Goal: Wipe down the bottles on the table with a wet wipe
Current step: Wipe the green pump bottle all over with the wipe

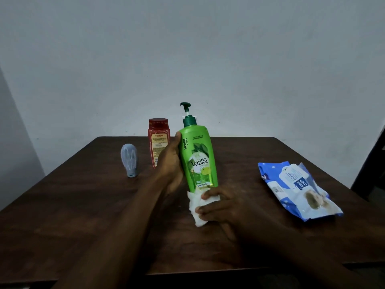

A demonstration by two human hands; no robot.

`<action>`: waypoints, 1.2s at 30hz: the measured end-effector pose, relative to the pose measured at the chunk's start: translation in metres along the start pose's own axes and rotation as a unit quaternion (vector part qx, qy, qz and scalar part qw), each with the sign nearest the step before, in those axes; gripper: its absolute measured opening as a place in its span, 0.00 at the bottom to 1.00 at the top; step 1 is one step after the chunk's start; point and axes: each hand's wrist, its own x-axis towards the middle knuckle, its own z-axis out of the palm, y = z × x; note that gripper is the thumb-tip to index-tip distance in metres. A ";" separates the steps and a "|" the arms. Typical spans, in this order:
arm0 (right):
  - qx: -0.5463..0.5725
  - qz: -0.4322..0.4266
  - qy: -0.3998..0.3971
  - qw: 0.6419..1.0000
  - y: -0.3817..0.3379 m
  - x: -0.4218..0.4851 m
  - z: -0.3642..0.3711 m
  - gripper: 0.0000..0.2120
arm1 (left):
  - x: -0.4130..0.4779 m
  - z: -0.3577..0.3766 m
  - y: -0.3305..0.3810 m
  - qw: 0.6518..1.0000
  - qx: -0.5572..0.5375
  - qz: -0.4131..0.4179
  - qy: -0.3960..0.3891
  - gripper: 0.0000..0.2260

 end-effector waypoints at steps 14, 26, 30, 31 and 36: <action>0.150 0.294 0.311 0.891 0.038 0.053 -0.036 0.10 | 0.008 0.006 -0.002 0.994 0.058 0.032 -0.085 0.21; 0.291 0.409 0.369 0.782 0.092 0.052 -0.050 0.13 | 0.050 0.040 -0.005 0.962 0.192 0.134 -0.141 0.13; 0.293 0.427 0.377 0.768 0.113 0.049 -0.053 0.12 | 0.070 0.050 -0.002 0.949 0.245 0.134 -0.149 0.14; 0.294 0.429 0.378 0.766 0.118 0.048 -0.053 0.12 | 0.075 0.053 -0.002 0.946 0.253 0.136 -0.147 0.14; 0.292 0.439 0.376 0.762 0.139 0.050 -0.050 0.12 | 0.095 0.063 -0.005 0.941 0.281 0.150 -0.116 0.14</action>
